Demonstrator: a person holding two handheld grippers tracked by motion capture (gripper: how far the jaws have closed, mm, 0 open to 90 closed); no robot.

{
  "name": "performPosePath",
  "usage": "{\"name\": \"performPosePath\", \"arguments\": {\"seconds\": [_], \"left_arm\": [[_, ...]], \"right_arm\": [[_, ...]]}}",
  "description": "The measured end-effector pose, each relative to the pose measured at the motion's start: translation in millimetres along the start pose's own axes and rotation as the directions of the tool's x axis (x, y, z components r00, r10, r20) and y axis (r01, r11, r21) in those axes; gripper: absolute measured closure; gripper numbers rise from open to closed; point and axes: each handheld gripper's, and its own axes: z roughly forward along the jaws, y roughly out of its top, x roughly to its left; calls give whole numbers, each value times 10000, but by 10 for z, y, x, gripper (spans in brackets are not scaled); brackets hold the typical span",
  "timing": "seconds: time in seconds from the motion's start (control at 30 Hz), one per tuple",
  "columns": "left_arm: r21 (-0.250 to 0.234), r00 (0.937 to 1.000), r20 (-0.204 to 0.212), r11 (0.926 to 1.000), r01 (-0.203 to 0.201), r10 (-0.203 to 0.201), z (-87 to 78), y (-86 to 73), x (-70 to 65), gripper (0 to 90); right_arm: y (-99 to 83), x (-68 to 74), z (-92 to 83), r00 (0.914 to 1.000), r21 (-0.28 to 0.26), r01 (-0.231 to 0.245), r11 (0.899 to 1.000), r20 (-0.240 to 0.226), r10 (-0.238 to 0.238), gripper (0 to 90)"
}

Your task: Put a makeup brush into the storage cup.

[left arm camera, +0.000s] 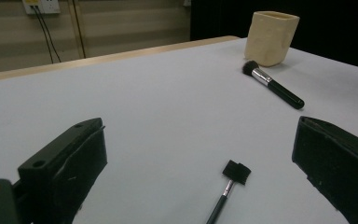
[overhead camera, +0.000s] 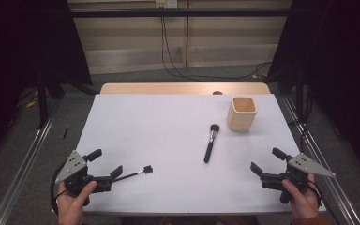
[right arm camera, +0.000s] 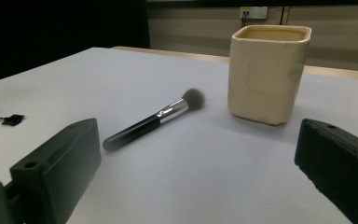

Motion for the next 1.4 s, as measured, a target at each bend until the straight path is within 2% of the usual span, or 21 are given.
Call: {"name": "performPosePath", "arguments": {"seconds": [0.13,0.17,0.3,0.37,0.47,0.7,0.8,1.0,1.13,1.17,1.3,1.33,1.37,1.4], "left_arm": [[123,10000,-3,9999,-60,60,39,42,10,30],[154,9998,30,9997,-189,189,41,53,19,30],[279,10000,0,9996,-8,8,80,87,21,30],[378,9997,125,9991,-192,188,114,126,14,43],[512,9992,86,9979,-384,380,156,165,25,43],[801,9995,279,9966,-177,155,241,184,94,40],[752,9991,354,9968,-266,240,281,205,101,33],[1051,9982,373,9932,-501,464,339,302,141,33],[1294,9970,445,9893,-678,625,378,317,146,33],[1480,9967,447,9862,-735,676,412,311,137,33],[1700,9962,572,9827,-740,651,461,313,139,35],[1879,9956,614,9788,-816,712,476,331,135,35],[1879,9956,614,9788,-816,712,476,331,135,35],[2134,9942,652,9721,-975,854,485,352,129,35]], "right_arm": [[-3,-2,5,10000,50,-36,10000,-54,37,0],[-3,0,4,10000,38,-32,10000,-50,33,0],[-3,0,0,10000,24,-18,10000,-57,18,0],[-3,2,11,10000,47,-41,10000,-72,41,0],[-2,2,22,10000,66,10,10000,-95,-10,0],[-3,-3,26,9999,74,-14,10000,-115,14,0],[-1,-6,28,10000,63,-20,10000,-80,21,2],[-1,-1,42,9999,102,-31,9999,-130,33,1],[-1,-2,45,9999,115,-53,9999,-131,55,1],[0,-2,47,9999,126,-20,9999,-148,22,1],[1,0,54,9999,126,-4,9999,-161,6,0],[2,-1,57,9999,137,-11,9999,-165,13,0],[2,-1,57,9999,137,-11,9999,-165,13,0],[2,-3,63,9998,140,11,9999,-177,-8,0]]}}
